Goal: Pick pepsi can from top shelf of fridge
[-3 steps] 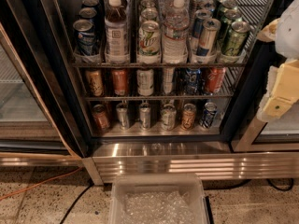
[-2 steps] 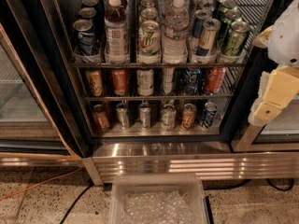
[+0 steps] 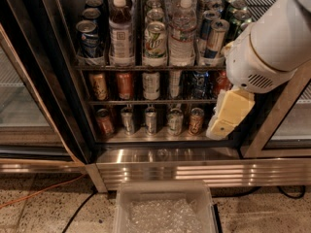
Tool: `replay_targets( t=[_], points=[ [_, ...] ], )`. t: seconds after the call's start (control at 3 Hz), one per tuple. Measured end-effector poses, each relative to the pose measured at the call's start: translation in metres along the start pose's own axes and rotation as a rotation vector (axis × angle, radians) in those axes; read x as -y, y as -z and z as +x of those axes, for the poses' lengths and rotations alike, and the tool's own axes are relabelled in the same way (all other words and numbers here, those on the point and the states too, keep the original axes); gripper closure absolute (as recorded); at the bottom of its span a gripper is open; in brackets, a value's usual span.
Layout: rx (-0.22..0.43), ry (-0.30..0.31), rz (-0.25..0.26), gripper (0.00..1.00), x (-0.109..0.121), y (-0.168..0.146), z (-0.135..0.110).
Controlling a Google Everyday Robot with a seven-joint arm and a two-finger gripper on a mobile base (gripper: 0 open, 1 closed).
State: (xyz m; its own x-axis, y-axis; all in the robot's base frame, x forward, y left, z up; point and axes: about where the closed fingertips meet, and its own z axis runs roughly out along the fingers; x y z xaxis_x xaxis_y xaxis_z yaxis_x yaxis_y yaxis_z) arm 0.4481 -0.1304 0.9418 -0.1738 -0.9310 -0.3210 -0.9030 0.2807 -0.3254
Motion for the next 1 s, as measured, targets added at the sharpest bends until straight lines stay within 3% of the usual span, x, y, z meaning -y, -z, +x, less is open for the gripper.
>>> replay_targets(
  t=[0.33, 0.67, 1.0],
  points=[
    [0.000, 0.000, 0.000, 0.00, 0.000, 0.000, 0.000],
    [0.063, -0.046, 0.010, 0.00, -0.002, -0.021, -0.015],
    [0.206, -0.098, 0.033, 0.00, 0.004, -0.050, -0.055]
  ],
)
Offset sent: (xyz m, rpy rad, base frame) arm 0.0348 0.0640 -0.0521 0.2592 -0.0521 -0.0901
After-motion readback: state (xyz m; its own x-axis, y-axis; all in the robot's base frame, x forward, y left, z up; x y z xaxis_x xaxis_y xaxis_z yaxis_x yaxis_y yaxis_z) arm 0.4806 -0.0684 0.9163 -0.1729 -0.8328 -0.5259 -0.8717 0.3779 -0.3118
